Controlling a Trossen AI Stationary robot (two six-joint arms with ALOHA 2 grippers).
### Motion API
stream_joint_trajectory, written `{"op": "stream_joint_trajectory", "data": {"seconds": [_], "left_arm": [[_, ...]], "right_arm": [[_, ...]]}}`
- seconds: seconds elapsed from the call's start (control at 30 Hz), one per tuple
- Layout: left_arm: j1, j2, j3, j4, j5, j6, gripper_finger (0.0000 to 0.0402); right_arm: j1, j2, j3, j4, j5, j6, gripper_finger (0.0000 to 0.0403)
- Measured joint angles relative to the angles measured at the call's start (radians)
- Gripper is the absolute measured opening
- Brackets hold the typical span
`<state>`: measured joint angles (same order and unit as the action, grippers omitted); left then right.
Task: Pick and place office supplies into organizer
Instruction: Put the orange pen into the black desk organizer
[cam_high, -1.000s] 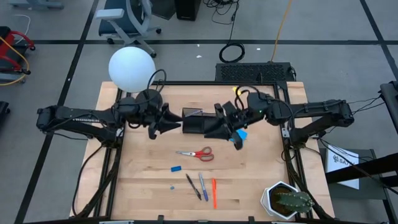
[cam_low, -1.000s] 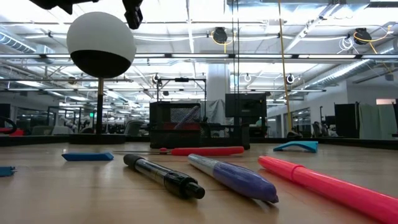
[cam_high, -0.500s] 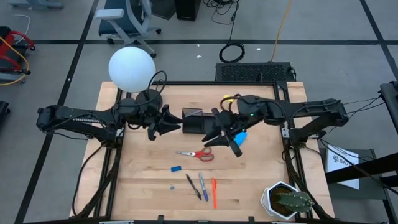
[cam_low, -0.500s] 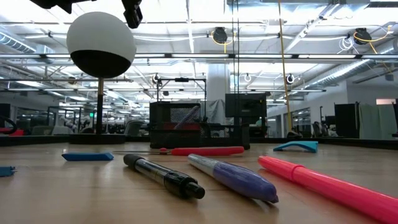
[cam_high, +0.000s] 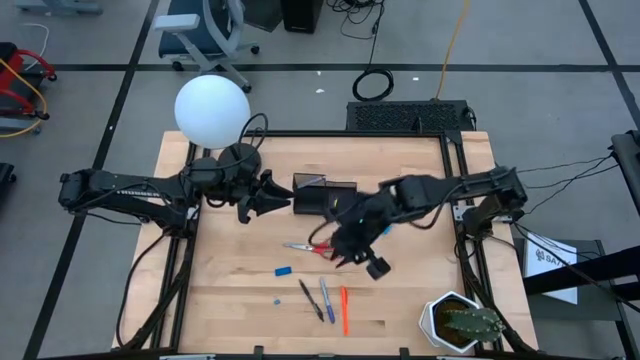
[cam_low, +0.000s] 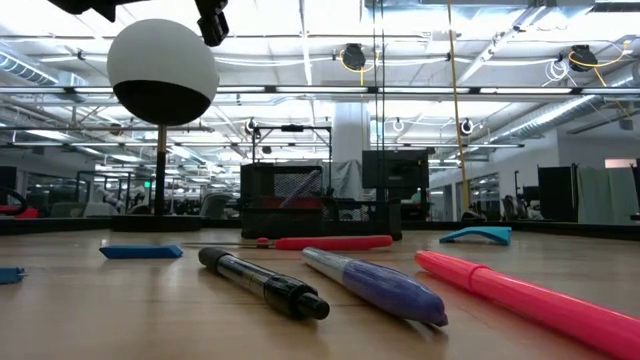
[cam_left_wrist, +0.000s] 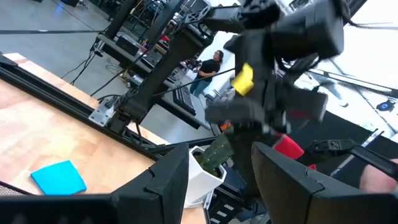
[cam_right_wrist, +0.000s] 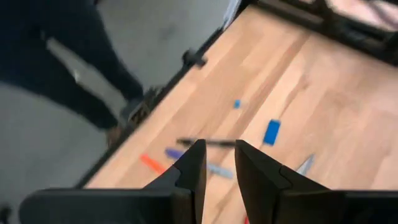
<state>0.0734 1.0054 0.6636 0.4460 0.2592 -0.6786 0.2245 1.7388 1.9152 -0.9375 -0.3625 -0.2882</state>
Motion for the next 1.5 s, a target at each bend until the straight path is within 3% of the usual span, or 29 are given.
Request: {"op": "stream_joint_trajectory", "data": {"seconds": [0.23,0.43,0.6,0.83,1.03,1.27,1.5], "left_arm": [[0.000,0.000,0.000,-0.001,0.000,0.004,0.0182],[0.000,0.000,0.000,-0.001,0.000,0.004,0.0182],[0.000,0.000,0.000,-0.001,0.000,0.026,0.0182],[0.000,0.000,0.000,-0.001,0.000,0.027,0.0182],[0.000,0.000,0.000,0.000,0.000,0.029,0.0182],[0.000,0.000,0.000,0.000,0.000,0.028,0.0182],[0.000,0.000,0.000,-0.001,0.000,0.028,0.0182]], "right_arm": [[0.046,0.043,0.000,-0.121,0.125,-0.171,0.0087],[0.053,0.043,0.001,-0.122,0.160,-0.223,0.0170],[0.078,0.043,0.001,-0.138,0.279,-0.272,0.0238],[0.135,0.043,0.001,-0.137,0.361,-0.374,0.0266],[0.153,0.118,0.017,-0.195,0.360,-0.329,0.0254],[0.174,0.286,0.201,-0.360,0.306,-0.410,0.0251],[0.168,0.378,0.313,-0.359,0.164,-0.356,0.0251]]}}
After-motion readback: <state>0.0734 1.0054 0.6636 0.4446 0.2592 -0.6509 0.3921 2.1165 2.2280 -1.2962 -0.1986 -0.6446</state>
